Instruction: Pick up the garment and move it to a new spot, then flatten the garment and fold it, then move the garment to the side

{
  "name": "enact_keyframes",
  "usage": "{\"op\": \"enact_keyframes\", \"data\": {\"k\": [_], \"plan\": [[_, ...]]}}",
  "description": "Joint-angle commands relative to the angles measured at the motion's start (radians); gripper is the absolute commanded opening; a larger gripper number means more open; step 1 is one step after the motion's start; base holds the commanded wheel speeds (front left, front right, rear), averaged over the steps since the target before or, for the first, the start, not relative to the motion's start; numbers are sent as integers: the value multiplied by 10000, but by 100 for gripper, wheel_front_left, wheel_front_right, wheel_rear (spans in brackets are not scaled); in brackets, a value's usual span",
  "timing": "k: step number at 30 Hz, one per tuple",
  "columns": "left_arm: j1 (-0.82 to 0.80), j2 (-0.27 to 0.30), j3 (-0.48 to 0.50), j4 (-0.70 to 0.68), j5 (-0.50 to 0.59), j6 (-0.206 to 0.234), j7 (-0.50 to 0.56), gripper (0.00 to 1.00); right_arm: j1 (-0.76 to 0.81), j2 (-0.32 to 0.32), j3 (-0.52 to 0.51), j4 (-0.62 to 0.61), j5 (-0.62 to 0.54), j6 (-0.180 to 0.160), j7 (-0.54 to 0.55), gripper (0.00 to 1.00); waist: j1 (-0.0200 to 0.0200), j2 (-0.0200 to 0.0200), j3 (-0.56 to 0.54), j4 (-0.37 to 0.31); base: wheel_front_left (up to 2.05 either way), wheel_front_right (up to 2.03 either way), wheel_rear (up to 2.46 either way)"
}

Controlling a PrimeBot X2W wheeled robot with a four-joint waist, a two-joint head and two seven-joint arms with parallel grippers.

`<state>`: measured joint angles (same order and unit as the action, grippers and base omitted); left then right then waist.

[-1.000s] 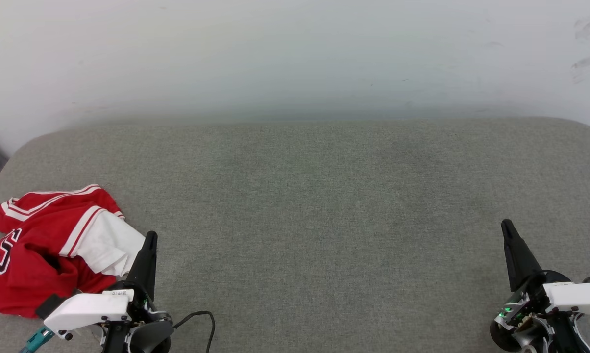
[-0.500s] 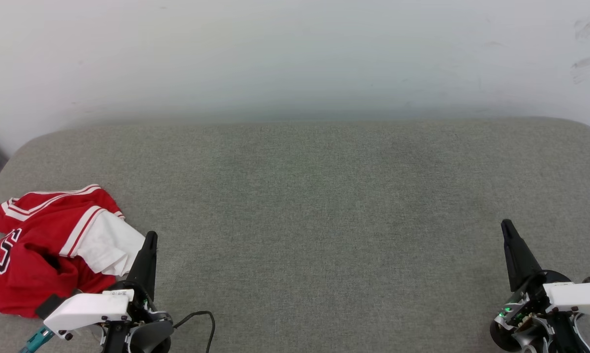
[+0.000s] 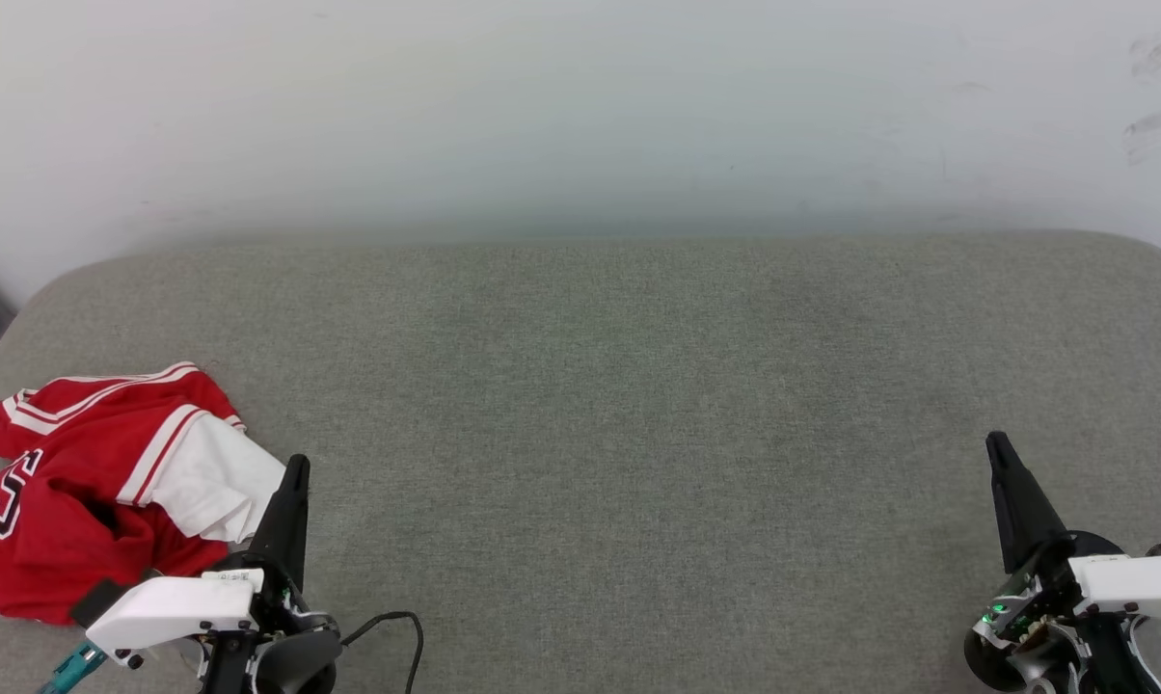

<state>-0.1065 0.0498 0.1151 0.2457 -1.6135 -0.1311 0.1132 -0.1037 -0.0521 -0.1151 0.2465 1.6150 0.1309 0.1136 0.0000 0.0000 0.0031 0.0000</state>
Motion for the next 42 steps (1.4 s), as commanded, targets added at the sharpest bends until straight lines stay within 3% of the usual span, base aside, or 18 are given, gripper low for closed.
{"op": "enact_keyframes", "data": {"k": [1,2,22,31,42], "plan": [[-55,-19,20,1,14,-34,41,0,-110,39,13,10,-42,-3,-6,0,0,0,0,0,0,0,0],[5,-2,-4,17,0,2,-2,100,5,0,0,13,2,0,2,100,0,0,0,0,0,0,0],[-55,117,-1027,-529,657,3,-889,100,231,-157,589,-674,-811,-2,-863,100,0,0,13,7,0,0,0],[-144,117,-1315,-758,2510,3,-1270,100,289,-148,568,-1179,-2533,-1,-1262,100,0,0,5,43,0,0,0],[-134,28,-1503,-957,5343,3,-1681,100,462,-234,765,-1638,-5739,-1,-1677,100,0,0,-34,79,0,0,0]]}}
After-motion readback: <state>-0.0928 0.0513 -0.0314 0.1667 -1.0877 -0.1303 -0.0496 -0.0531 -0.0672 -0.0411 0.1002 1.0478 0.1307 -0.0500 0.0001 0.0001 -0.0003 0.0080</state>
